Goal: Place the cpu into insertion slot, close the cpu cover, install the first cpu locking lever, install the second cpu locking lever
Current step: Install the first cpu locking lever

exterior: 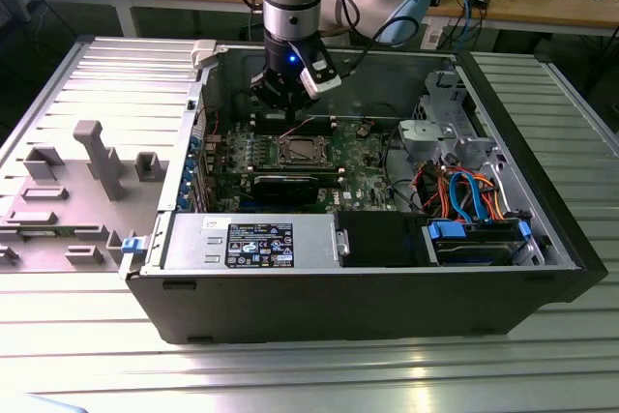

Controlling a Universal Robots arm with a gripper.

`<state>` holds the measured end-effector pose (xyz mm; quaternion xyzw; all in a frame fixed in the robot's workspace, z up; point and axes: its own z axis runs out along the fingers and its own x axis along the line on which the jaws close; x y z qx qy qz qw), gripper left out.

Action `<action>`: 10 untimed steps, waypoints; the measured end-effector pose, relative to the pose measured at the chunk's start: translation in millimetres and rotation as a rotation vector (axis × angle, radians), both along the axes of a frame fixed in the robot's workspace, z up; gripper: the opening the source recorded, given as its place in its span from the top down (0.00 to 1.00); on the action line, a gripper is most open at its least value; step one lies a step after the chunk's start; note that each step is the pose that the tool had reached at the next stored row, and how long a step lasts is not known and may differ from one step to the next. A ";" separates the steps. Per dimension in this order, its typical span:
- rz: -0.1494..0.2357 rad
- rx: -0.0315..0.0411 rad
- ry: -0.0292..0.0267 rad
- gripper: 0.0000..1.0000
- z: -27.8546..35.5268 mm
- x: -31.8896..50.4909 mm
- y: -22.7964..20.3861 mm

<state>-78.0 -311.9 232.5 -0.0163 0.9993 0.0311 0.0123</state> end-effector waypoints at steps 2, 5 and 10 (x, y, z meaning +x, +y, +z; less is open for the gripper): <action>0.000 0.0000 -0.0001 0.89 0.0 0.1 0.0; 0.000 0.0002 -0.0002 0.89 -0.2 0.9 0.0; 0.000 -0.0001 0.0001 0.89 -1.1 2.8 0.0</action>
